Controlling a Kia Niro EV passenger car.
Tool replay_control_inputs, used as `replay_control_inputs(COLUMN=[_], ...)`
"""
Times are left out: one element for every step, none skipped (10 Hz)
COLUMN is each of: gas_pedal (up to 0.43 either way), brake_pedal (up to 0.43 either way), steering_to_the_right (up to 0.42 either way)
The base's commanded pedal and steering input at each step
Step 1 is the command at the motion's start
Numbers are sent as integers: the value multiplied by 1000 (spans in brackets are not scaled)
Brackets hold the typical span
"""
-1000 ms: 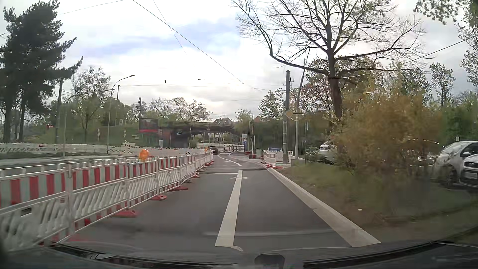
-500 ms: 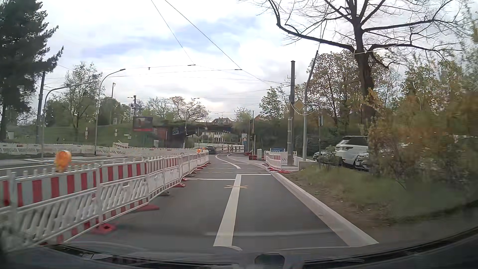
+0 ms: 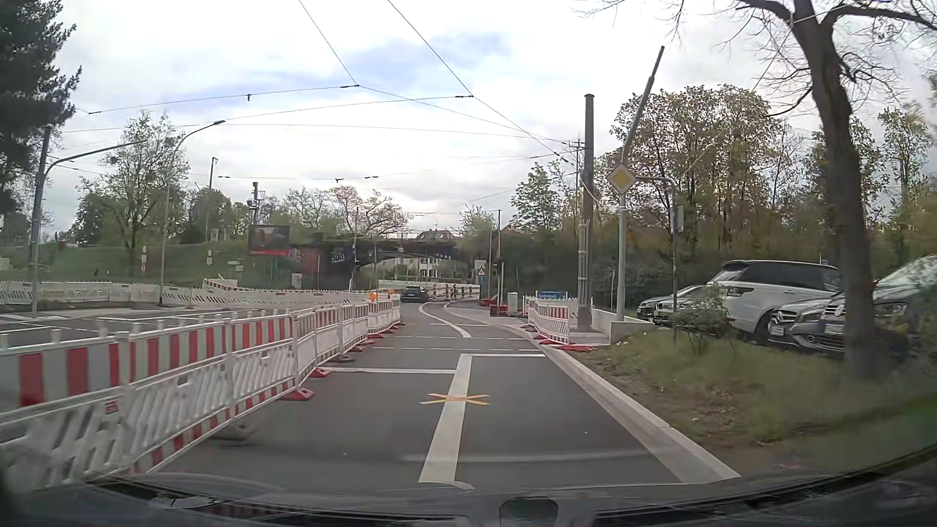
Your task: Follow the waypoints while adhering to traffic rules and regulations
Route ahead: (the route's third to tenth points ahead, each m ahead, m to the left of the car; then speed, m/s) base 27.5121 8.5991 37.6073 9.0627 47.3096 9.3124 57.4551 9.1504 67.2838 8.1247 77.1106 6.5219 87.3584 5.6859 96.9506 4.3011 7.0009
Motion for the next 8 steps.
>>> replay_control_inputs(gas_pedal=[47, 47, 47, 47, 47, 47, 47, 47], brake_pedal=[0, 0, 0, 0, 0, 0, 0, 0], steering_to_the_right=[-3, -4, -4, -4, -4, -5, -5, -5])
